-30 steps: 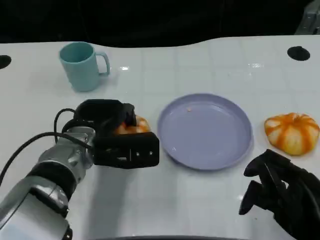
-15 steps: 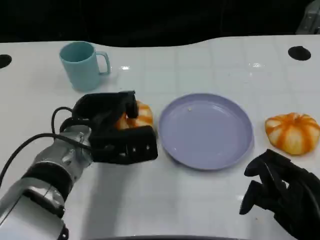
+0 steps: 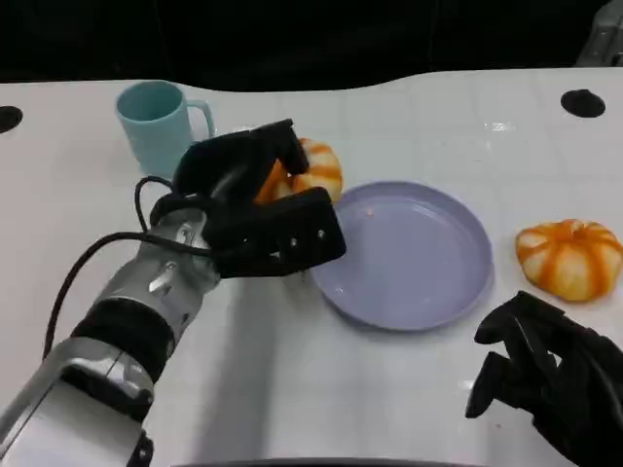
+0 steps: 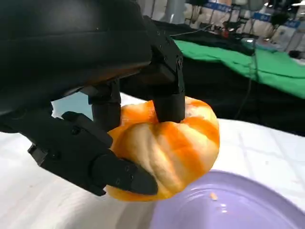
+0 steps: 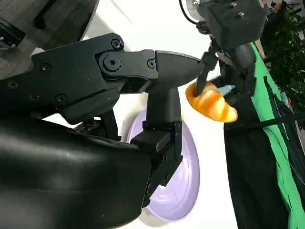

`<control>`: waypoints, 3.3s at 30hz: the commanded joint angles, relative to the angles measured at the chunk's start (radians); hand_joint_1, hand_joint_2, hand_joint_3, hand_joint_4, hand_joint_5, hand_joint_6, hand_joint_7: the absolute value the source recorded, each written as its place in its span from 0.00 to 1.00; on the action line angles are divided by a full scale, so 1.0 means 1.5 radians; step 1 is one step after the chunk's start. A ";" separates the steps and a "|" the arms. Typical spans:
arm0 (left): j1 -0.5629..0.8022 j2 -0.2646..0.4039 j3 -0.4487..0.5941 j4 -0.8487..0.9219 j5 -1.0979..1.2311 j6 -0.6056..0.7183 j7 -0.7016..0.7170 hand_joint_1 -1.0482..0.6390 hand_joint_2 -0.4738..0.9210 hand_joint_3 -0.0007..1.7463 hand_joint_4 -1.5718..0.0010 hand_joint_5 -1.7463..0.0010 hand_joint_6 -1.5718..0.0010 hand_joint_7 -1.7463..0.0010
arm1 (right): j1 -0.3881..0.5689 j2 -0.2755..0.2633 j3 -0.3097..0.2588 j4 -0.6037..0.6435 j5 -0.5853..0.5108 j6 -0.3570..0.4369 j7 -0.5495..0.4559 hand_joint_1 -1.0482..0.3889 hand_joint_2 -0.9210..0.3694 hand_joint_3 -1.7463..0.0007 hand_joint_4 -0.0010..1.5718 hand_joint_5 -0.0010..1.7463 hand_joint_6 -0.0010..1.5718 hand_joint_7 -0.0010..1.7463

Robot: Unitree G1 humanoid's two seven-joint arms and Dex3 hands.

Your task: Grasp the bread from the table and place it into the plate.

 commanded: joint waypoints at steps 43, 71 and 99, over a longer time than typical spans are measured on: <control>-0.132 -0.126 -0.077 0.114 0.029 -0.003 -0.193 0.31 1.00 0.12 0.85 0.66 0.75 0.99 | 0.012 0.002 0.005 -0.014 -0.004 -0.013 -0.002 0.43 0.00 0.76 0.39 1.00 0.29 0.93; 0.014 -0.065 0.117 -0.082 -0.242 -0.027 -0.401 0.20 1.00 0.19 0.92 0.72 0.78 0.97 | 0.005 0.004 -0.003 -0.006 0.003 -0.005 -0.006 0.43 0.00 0.77 0.39 1.00 0.30 0.93; 0.485 -0.153 0.376 -0.805 -0.784 0.522 -0.317 0.28 1.00 0.26 0.52 0.00 0.65 0.10 | 0.004 0.000 -0.007 -0.006 0.008 -0.005 -0.002 0.43 0.00 0.76 0.39 1.00 0.30 0.92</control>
